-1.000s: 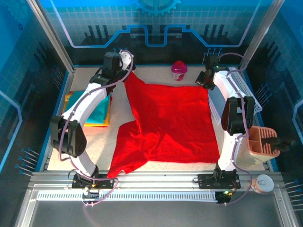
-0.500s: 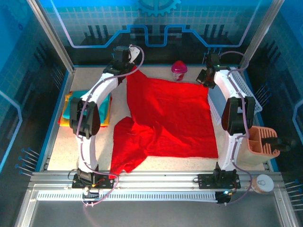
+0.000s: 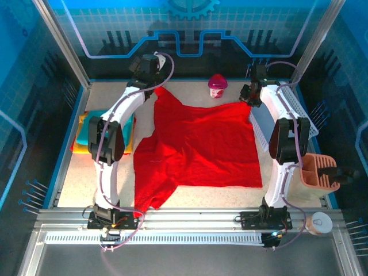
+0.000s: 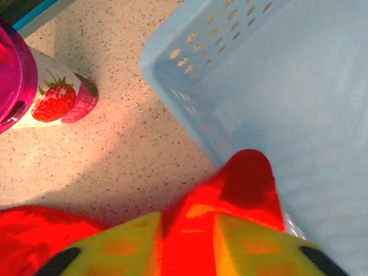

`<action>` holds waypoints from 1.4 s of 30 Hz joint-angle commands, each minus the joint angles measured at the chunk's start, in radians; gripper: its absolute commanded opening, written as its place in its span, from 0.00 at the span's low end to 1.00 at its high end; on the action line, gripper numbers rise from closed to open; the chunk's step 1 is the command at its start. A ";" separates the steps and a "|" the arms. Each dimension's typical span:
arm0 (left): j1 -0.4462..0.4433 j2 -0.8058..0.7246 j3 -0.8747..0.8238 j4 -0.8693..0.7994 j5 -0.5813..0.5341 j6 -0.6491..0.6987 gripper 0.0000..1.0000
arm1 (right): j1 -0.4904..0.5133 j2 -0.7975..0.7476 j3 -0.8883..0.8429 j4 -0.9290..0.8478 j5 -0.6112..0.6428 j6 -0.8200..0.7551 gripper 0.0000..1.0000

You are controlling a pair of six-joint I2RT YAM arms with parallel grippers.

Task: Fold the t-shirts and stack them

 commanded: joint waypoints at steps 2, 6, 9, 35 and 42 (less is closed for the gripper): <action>0.003 -0.158 -0.007 -0.275 -0.057 -0.275 0.99 | -0.005 -0.027 -0.002 0.038 -0.073 -0.032 0.74; 0.000 -0.300 -0.143 -0.459 0.059 -0.494 0.98 | -0.001 -0.076 -0.041 0.076 -0.102 -0.037 1.00; 0.000 -0.457 -0.352 -0.495 0.177 -0.629 0.96 | 0.026 -0.126 -0.066 0.083 -0.094 -0.078 1.00; -0.293 -1.127 -1.133 -0.971 0.626 -1.522 0.72 | 0.193 -0.744 -0.907 0.031 -0.048 -0.034 1.00; -0.495 -1.189 -1.224 -1.076 0.647 -1.728 0.60 | 0.193 -0.894 -1.079 -0.043 -0.005 0.057 0.96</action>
